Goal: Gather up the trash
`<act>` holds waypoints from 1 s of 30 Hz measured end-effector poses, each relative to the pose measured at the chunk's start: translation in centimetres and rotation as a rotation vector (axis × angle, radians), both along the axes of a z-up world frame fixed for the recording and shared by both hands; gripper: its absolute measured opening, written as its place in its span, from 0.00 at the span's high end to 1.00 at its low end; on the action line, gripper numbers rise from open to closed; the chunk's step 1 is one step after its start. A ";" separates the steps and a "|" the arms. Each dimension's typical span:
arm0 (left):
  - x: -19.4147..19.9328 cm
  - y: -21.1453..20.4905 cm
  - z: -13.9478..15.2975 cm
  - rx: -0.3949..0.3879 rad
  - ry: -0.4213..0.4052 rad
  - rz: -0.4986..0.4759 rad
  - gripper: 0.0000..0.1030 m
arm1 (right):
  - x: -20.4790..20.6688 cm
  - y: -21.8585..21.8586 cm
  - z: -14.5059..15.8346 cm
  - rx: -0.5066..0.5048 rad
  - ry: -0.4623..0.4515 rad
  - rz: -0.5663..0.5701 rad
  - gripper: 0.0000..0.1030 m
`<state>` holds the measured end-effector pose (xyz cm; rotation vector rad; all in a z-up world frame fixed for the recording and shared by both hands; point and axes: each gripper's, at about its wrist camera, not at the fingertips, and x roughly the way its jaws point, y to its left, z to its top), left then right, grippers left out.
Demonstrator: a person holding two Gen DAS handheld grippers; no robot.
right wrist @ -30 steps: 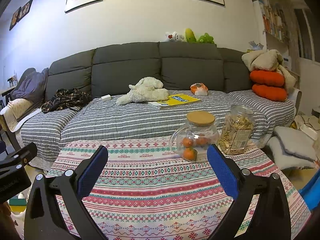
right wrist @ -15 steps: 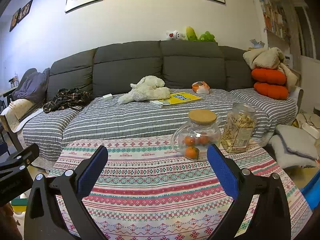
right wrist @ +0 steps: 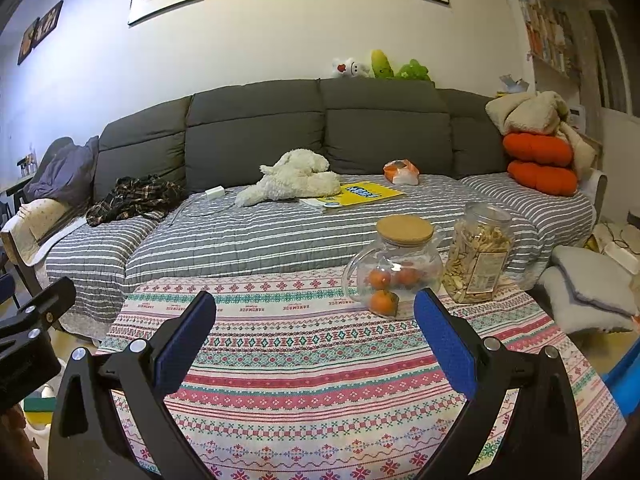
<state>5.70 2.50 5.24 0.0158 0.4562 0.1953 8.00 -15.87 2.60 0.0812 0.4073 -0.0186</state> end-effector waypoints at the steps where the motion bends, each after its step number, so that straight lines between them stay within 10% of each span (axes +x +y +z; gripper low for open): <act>1: 0.1 0.0 0.0 -0.003 0.005 0.004 0.07 | -0.1 0.0 0.1 0.001 -0.004 -0.003 0.06; 30: 0.5 -0.6 -0.5 0.011 0.029 -0.002 0.07 | -0.7 0.3 0.4 -0.007 -0.032 -0.005 0.06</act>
